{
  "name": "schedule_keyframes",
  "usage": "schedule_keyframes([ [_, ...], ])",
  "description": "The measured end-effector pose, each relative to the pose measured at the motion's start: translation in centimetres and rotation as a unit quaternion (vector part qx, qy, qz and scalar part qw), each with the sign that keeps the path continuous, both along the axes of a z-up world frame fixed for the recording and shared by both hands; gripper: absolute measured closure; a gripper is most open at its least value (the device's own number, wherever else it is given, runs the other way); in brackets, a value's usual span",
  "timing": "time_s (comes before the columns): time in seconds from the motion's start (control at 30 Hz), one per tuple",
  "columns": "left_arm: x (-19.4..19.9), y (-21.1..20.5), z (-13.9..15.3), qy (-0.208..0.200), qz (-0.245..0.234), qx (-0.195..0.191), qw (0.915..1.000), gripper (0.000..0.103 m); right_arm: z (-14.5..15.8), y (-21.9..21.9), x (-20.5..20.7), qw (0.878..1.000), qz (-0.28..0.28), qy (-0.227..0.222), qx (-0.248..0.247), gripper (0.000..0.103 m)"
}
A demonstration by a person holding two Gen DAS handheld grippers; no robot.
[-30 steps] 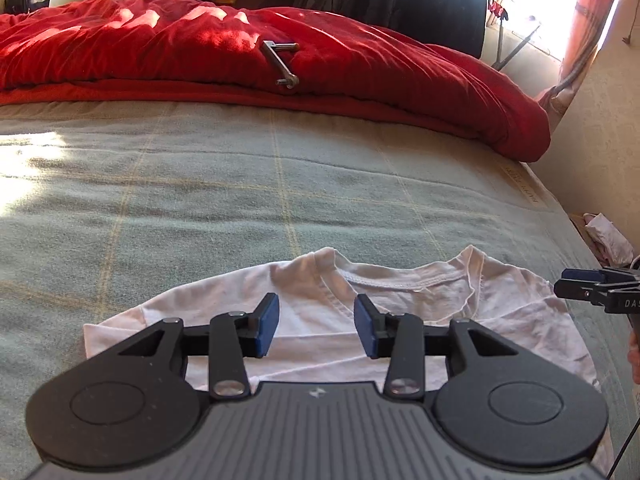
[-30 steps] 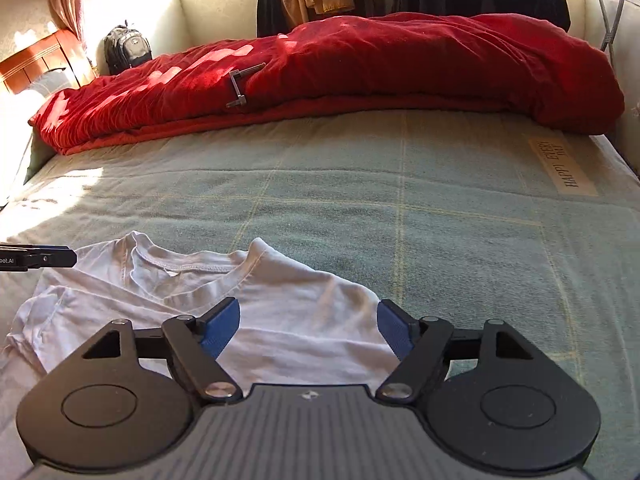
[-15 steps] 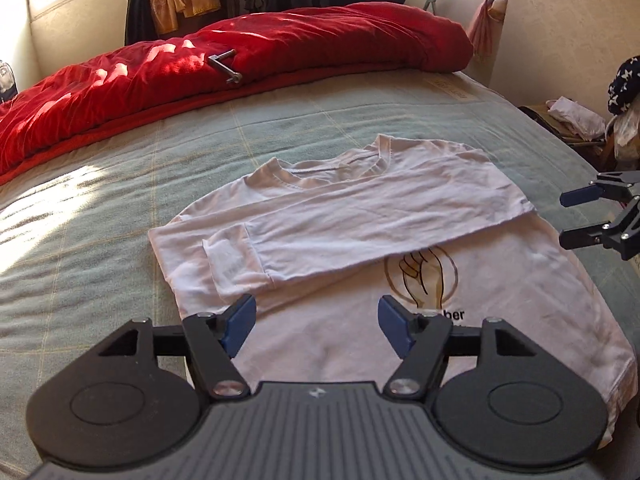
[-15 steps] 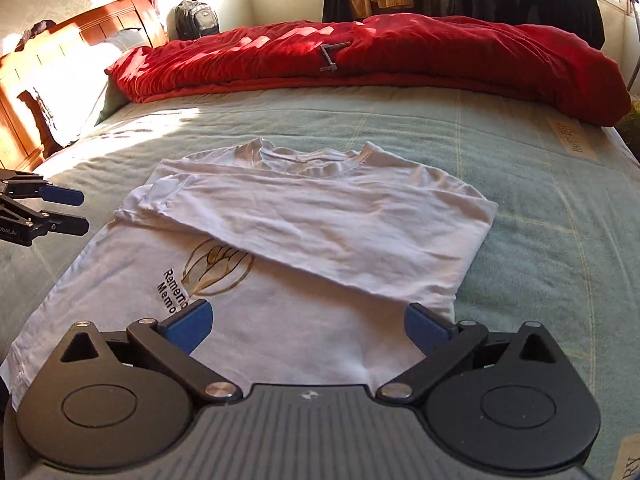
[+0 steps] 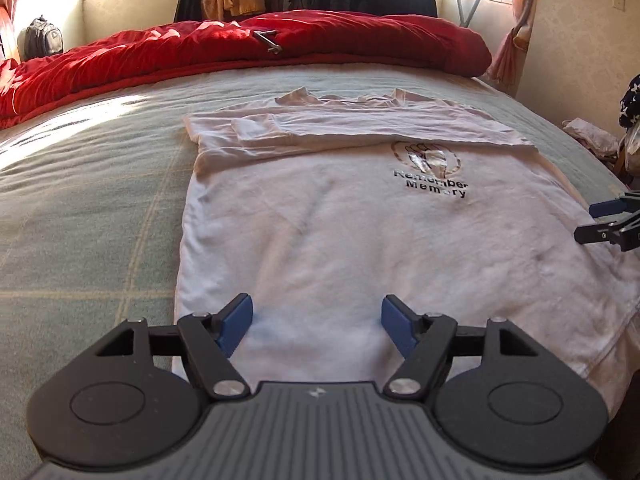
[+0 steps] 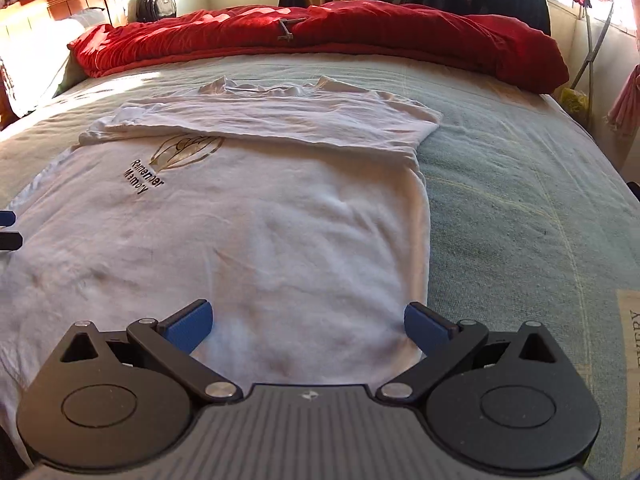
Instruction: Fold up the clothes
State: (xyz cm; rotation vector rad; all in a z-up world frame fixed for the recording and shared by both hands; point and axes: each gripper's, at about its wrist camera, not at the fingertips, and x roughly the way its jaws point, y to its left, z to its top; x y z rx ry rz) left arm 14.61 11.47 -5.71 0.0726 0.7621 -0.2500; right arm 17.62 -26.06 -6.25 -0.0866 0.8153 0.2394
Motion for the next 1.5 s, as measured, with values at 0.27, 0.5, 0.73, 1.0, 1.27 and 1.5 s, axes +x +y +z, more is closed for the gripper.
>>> schedule_keyframes([
  [0.27, -6.2, 0.8, 0.2, -0.016, 0.023, -0.004, 0.9996, 0.027, -1.2, 0.1, -4.8, 1.000, -0.024, -0.004, -0.004, 0.000],
  [0.5, -6.1, -2.6, 1.8, -0.053, -0.008, 0.027, 0.9982, 0.026, -1.4, 0.2, -4.7, 0.999, -0.042, -0.002, 0.002, 0.000],
  [0.73, -4.3, -7.5, 0.8, -0.061, -0.067, 0.036, 0.9952, 0.022, -1.6, 0.3, -4.8, 0.998, -0.054, -0.010, 0.002, 0.000],
  [1.0, -5.4, -7.8, -0.9, -0.041, -0.051, 0.020, 0.9977, 0.020, -1.8, 0.3, -5.1, 0.998, -0.053, -0.018, 0.005, 0.000],
  [1.27, -8.0, -7.2, -0.6, -0.047, -0.046, 0.040, 0.9970, 0.015, -2.0, 0.1, -5.4, 0.998, -0.052, -0.029, 0.010, 0.000],
  [1.5, -7.6, -9.4, 0.6, -0.107, -0.071, 0.087, 0.9879, 0.015, -1.4, 0.2, -5.8, 0.998, -0.046, -0.035, 0.004, 0.000],
])
